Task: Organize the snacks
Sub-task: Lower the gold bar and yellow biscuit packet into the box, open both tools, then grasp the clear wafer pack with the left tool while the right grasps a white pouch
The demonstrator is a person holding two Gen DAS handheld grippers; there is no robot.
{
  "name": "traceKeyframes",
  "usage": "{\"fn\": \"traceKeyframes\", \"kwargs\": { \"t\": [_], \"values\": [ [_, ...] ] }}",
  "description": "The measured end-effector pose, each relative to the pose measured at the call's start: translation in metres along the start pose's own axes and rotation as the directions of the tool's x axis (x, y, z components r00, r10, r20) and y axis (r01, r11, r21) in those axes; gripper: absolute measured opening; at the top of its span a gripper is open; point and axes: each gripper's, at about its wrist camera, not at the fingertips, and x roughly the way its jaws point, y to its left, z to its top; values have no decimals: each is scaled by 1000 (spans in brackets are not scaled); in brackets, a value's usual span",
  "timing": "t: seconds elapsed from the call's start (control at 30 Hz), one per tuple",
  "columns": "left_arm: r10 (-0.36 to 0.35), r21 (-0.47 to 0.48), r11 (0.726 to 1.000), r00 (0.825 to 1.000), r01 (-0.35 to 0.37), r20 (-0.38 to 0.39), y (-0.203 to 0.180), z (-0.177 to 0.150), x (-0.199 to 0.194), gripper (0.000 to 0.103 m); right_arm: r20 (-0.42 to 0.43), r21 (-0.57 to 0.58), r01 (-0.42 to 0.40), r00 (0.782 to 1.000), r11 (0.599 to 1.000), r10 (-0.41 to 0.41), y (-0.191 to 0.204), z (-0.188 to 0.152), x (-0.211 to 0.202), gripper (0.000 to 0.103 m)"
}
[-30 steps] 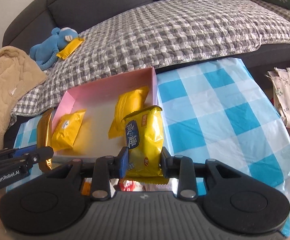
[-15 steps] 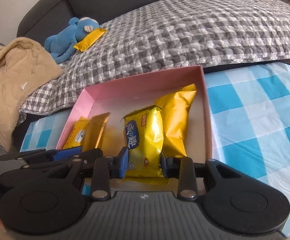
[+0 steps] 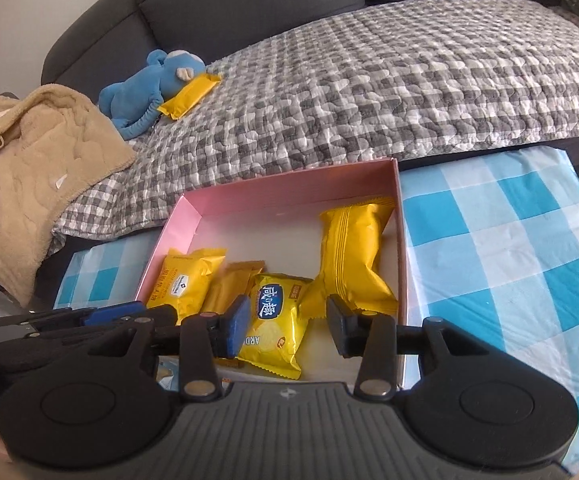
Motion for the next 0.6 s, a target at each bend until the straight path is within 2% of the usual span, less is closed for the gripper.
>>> {"fn": "traceKeyframes", "kwargs": {
  "t": [0.07, 0.13, 0.17, 0.2, 0.37, 0.43, 0.53, 0.6],
  "values": [
    [27, -8, 1000, 1000, -27, -3, 2, -2, -14, 35, -7, 8, 6, 1000, 1000, -6, 0, -2, -12, 45],
    [61, -31, 998, 998, -62, -22, 7, -8, -28, 48, -10, 3, 12, 1000, 1000, -12, 1, -7, -24, 52],
    [71, -41, 997, 997, -72, -30, 9, -12, -34, 50, -14, 6, 10, 1000, 1000, -10, 0, -10, -30, 58],
    [70, -51, 996, 997, -72, -33, 11, -18, -40, 51, -26, 10, 5, 1000, 1000, -5, -1, -14, -34, 60],
    [39, -127, 991, 996, -50, -81, 25, -52, -63, 52, -73, -2, 13, 997, 1000, -13, -6, -29, -52, 61],
    [20, -145, 989, 996, -33, -92, 27, -65, -67, 56, -85, -6, 21, 996, 1000, -21, -5, -33, -56, 61],
    [15, -123, 992, 993, -29, -116, 20, -79, -64, 58, -146, -1, -26, 989, 1000, 26, 0, -44, -57, 63],
    [8, -98, 995, 991, -21, -133, 16, -86, -60, 58, -169, -49, -39, 985, 998, 30, 7, -54, -58, 66]
  ]
}}
